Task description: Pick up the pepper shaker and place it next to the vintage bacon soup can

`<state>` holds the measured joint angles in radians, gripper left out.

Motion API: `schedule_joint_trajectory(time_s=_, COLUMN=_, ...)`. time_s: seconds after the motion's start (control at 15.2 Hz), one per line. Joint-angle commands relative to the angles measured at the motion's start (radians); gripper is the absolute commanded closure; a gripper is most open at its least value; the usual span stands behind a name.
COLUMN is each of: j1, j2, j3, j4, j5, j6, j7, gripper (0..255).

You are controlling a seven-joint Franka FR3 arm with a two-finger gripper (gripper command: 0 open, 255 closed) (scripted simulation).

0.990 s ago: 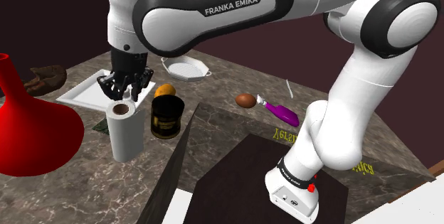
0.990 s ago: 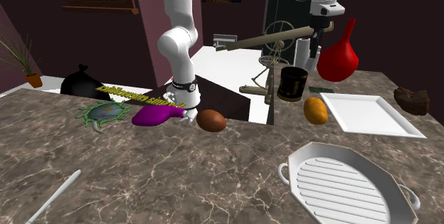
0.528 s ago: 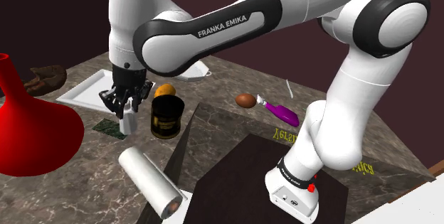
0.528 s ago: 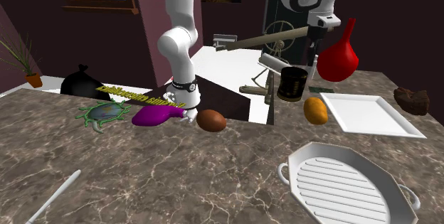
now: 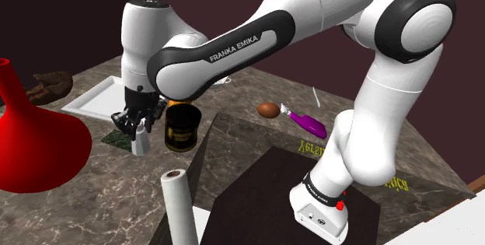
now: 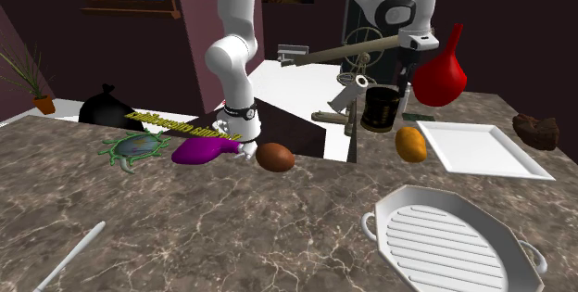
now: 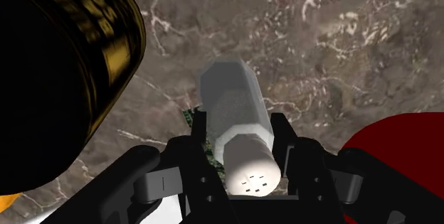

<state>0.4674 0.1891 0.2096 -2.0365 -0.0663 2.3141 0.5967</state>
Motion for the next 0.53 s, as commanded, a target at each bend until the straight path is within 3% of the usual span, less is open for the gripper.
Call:
schedule_joint_trajectory(time_s=0.0, j1=0.001, j2=0.004, j3=0.0, j4=-0.006, j5=-0.002, j6=0.01, j7=0.002, gripper=255)
schedule_joint_trajectory(time_s=0.4, j1=0.001, j2=0.004, j3=0.0, j4=-0.005, j5=-0.002, j6=0.01, j7=0.002, gripper=255)
schedule_joint_trajectory(time_s=0.46, j1=0.001, j2=0.004, j3=0.0, j4=-0.005, j5=-0.002, j6=0.01, j7=0.002, gripper=0)
